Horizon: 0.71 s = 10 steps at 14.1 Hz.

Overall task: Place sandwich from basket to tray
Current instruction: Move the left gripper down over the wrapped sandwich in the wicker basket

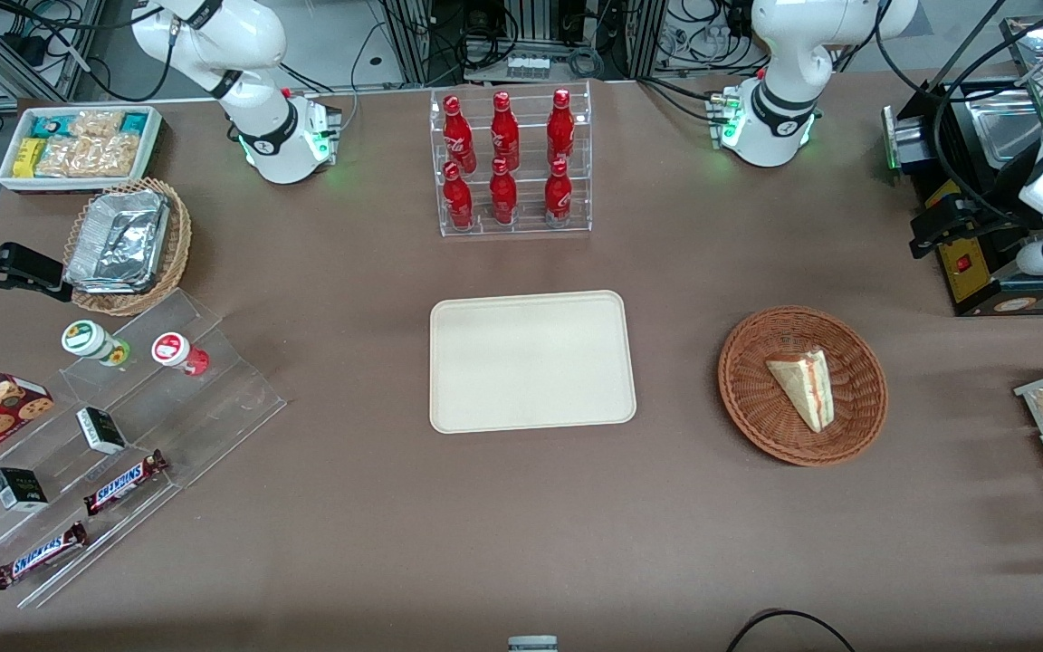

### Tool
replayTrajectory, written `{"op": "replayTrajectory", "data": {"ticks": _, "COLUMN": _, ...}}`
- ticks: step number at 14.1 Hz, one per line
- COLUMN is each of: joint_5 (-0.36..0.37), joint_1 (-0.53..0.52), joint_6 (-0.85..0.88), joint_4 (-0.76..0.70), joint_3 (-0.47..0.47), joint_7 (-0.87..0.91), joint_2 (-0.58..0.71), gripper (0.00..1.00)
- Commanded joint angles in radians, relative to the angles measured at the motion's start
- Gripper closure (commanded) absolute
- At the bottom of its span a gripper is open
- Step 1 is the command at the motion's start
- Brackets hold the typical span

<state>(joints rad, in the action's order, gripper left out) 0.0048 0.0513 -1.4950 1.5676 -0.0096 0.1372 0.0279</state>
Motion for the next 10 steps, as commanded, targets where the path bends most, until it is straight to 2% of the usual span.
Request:
{"op": "replayTrajectory", "data": {"ticks": 1, "joint_5": 0.003, "joint_1": -0.01, "joint_6": -0.002, "joint_4": -0.003, "joint_3": -0.007, "joint_7": -0.013, "joint_2": 0.009, "gripper": 0.0}}
{"op": "replayTrajectory", "data": {"ticks": 10, "joint_5": 0.007, "joint_1": -0.002, "joint_6": -0.083, "joint_4": 0.012, "joint_3": -0.009, "joint_7": 0.014, "joint_2": -0.124, "gripper": 0.0}}
